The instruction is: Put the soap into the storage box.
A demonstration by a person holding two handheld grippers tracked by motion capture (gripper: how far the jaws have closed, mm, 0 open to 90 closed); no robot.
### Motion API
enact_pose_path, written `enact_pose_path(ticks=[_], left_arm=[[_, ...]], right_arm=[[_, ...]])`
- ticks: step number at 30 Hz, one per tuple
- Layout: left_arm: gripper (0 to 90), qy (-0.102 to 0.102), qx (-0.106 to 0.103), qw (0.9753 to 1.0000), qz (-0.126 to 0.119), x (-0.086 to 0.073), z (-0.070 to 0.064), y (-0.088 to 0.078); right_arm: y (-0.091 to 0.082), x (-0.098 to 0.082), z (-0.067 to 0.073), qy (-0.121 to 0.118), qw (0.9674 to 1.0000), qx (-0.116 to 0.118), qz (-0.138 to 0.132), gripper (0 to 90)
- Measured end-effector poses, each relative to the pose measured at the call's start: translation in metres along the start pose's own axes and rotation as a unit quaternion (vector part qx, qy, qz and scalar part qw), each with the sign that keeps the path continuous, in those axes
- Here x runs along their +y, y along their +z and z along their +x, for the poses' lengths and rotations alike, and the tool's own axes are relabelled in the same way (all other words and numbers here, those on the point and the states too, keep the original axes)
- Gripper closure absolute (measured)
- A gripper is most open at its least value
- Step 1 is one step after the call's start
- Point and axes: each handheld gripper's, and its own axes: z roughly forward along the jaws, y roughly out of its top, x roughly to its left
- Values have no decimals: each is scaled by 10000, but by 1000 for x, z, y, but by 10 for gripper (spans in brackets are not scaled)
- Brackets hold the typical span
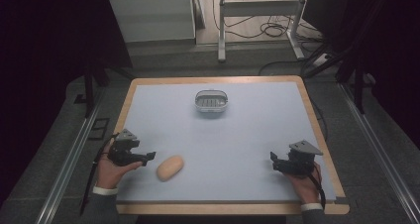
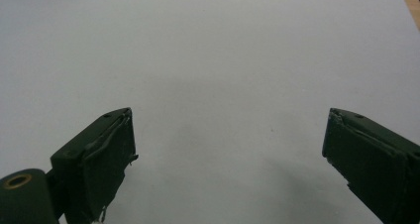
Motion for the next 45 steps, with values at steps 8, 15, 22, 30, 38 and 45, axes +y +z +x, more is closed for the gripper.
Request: enact_pose_path(ticks=[8,15,22,30,38,45], left_arm=[[169,-3,14,10000,12,0,-1,-1],[169,87,-15,10000,-44,1,-3,-5],[169,103,-8,9999,-26,2,-3,-4],[169,109,20,9999,18,0,-6,-3],[169,151,34,9999,38,4,-8,-6],[168,232,71,9995,215,7,-13,-9]], right_arm=[[-1,0,-1,65,10000,6,-20,62],[-1,0,1,-24,9999,-97,-54,62],[-1,0,1,-38,9999,-101,-17,62],[0,0,2,-80,9999,-105,-8,62],[0,0,2,-66,9999,-120,-7,62],[-1,0,1,-36,10000,-77,-40,62]])
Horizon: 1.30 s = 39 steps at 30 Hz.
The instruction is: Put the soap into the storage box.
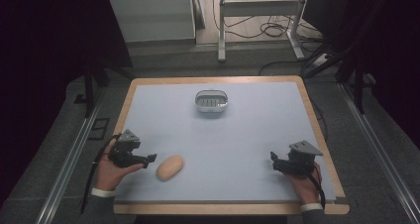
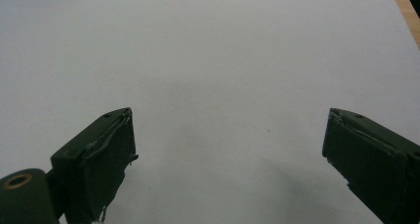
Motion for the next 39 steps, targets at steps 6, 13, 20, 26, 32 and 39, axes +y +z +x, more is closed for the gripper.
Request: enact_pose_path(ticks=[6,13,20,26,32,39], left_arm=[[167,77,-30,10000,48,8,-5,-5],[170,193,-129,9997,122,16,-11,-5],[170,355,-191,9989,250,23,-18,-4],[170,493,-270,9976,409,29,-27,1],[169,557,-406,9956,635,29,-37,9],[167,625,-551,9926,880,28,-48,22]], right_arm=[[0,0,0,-17,10000,39,11,62],[1,0,0,-38,10000,2,37,62],[1,0,1,-38,10000,-29,23,62],[0,0,1,-32,10000,-44,-18,65],[-1,-1,1,-41,10000,-63,-56,65],[-1,-1,2,-59,9999,-89,-58,65]])
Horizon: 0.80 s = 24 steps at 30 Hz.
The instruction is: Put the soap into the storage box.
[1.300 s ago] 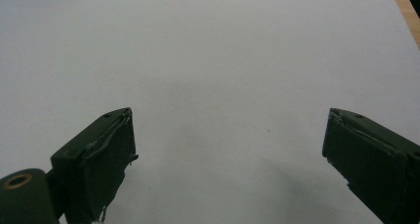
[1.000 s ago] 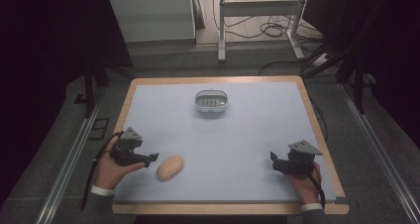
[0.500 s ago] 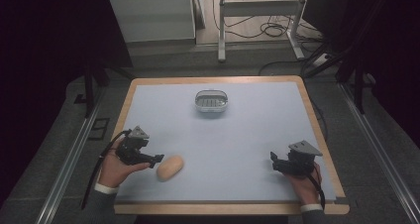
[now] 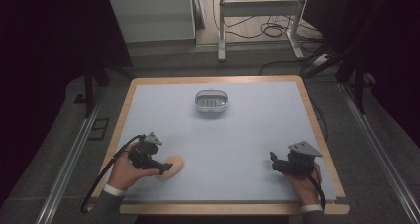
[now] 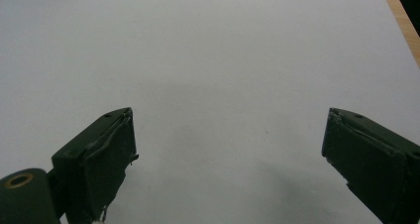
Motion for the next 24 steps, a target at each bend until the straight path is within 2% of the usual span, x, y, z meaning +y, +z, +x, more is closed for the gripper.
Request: enact_pose_path(ticks=[14,24], left_arm=[[168,105,26,9991,420,2,-11,20],[184,81,50,9981,616,2,-12,29]], right_arm=[[0,0,0,-7,10000,-18,2,65],[0,0,1,-30,10000,-50,28,65]])
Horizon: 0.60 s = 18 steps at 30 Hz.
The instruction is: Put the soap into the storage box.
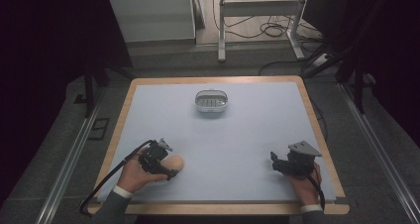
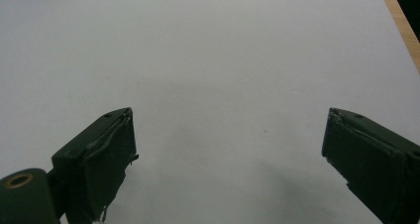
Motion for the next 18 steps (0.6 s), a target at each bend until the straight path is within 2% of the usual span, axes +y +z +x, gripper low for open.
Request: enact_pose_path(ticks=[8,13,18], left_arm=[[216,45,62,9999,110,1,-2,8],[320,75,72,9999,4,1,-3,6],[324,75,120,9999,-43,1,-2,6]], right_arm=[[0,0,0,2,10000,-9,-1,65],[0,0,0,7,10000,-5,-5,65],[0,0,0,3,10000,-12,5,65]])
